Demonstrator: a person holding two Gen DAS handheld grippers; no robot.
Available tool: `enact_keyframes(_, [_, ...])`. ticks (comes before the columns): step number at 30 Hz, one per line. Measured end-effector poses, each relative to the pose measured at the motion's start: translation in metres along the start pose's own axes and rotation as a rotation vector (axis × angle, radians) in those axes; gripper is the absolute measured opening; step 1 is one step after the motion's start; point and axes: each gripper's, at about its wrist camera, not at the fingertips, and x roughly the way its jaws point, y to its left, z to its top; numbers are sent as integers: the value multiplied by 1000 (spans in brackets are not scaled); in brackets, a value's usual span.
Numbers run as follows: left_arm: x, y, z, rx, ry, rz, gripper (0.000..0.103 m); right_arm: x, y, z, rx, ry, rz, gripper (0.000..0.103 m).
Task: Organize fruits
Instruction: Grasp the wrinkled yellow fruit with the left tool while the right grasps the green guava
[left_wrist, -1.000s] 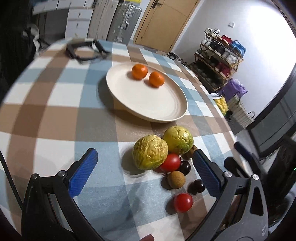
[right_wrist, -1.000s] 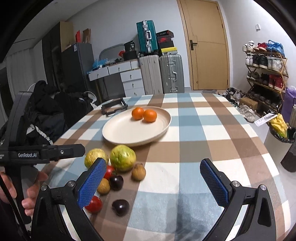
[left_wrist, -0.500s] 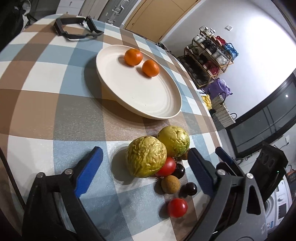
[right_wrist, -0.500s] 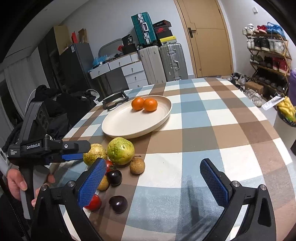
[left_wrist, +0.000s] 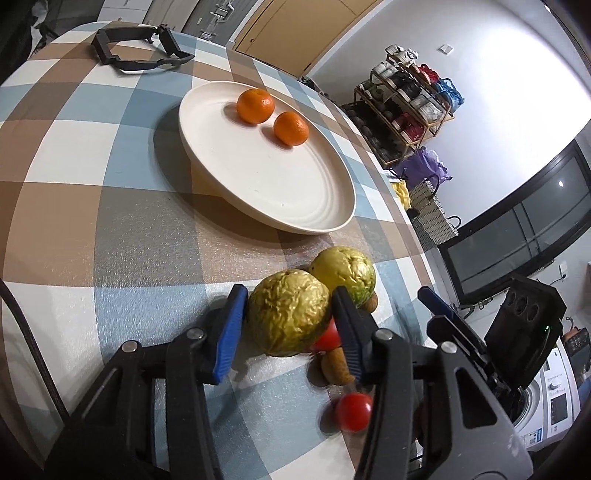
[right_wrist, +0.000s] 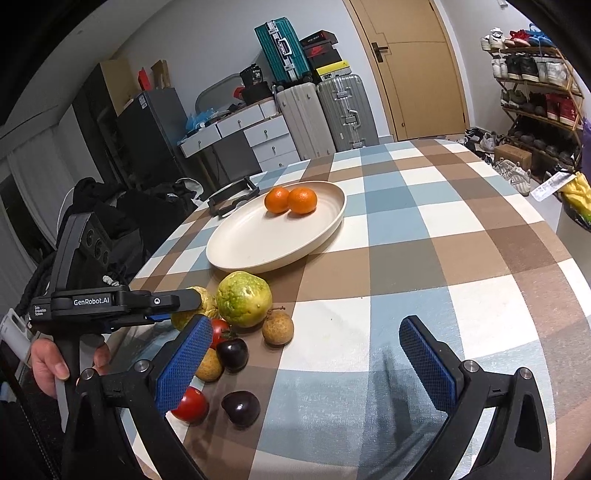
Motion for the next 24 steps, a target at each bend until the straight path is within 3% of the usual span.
enact_keyframes(7, [-6, -6, -4, 25, 12, 53, 44, 0, -3, 0, 14, 3, -7, 103])
enact_keyframes(11, [-13, -3, -6, 13, -5, 37, 44, 1, -2, 0, 4, 8, -10, 103])
enact_keyframes(20, [-49, -15, -8, 92, -104, 78, 44, 1, 9, 9, -33, 2, -21, 103])
enact_keyframes(24, [-70, -20, -10, 120, -157, 105, 44, 10, 15, 19, -45, 52, 36, 103])
